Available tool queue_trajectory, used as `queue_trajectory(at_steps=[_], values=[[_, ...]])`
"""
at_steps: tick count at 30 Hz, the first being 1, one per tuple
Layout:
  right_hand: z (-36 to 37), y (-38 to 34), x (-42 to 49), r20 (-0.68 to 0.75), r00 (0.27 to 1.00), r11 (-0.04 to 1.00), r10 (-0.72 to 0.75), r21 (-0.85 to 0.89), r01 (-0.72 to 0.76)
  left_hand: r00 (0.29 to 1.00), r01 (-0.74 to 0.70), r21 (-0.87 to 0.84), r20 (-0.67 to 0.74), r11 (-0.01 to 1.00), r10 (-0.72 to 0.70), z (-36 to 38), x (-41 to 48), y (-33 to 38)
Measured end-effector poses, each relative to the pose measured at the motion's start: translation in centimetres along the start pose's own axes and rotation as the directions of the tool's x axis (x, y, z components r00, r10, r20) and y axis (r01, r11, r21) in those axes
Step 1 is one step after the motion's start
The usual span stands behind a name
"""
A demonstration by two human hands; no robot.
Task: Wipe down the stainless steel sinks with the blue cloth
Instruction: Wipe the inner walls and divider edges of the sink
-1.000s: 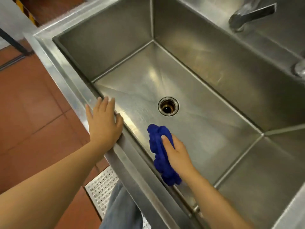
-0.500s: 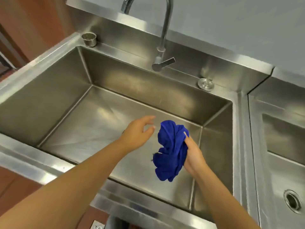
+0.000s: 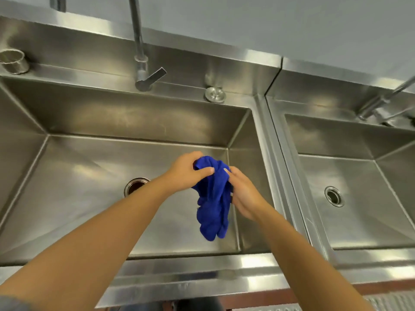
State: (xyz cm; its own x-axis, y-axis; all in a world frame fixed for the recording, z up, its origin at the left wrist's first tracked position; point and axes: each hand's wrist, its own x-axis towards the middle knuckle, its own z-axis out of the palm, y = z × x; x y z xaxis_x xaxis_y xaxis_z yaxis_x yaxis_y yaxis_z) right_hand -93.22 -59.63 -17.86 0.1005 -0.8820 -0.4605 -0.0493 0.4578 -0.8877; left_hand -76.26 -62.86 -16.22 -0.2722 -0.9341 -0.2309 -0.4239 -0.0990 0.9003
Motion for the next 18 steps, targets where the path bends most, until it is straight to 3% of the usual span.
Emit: queue_trajectory(at_steps=[4, 11, 14, 18], values=[[1.0, 1.0, -0.3, -0.146, 0.989, 0.997, -0.012, -0.071, 0.002, 0.996, 0.012, -0.073, 0.087, 0.997, -0.005, -0.1, 0.8, 0.0], [4.5, 1.8, -1.0, -0.192, 0.980, 0.981, -0.055, 0.170, 0.088, 0.993, 0.011, -0.162, 0.116, 0.987, 0.008, -2.2, 1.8, -1.7], [4.8, 2.4, -1.4, -0.409, 0.908, 0.995, -0.092, -0.004, 0.099, 0.984, 0.050, -0.225, 0.175, 0.973, -0.010, -2.2, 2.3, -2.4], [3.3, 3.6, -2.5, -0.640, 0.765, 0.980, -0.076, -0.189, -0.061, 0.942, 0.032, -0.194, 0.334, 0.981, 0.035, -1.0, 2.1, -3.3]])
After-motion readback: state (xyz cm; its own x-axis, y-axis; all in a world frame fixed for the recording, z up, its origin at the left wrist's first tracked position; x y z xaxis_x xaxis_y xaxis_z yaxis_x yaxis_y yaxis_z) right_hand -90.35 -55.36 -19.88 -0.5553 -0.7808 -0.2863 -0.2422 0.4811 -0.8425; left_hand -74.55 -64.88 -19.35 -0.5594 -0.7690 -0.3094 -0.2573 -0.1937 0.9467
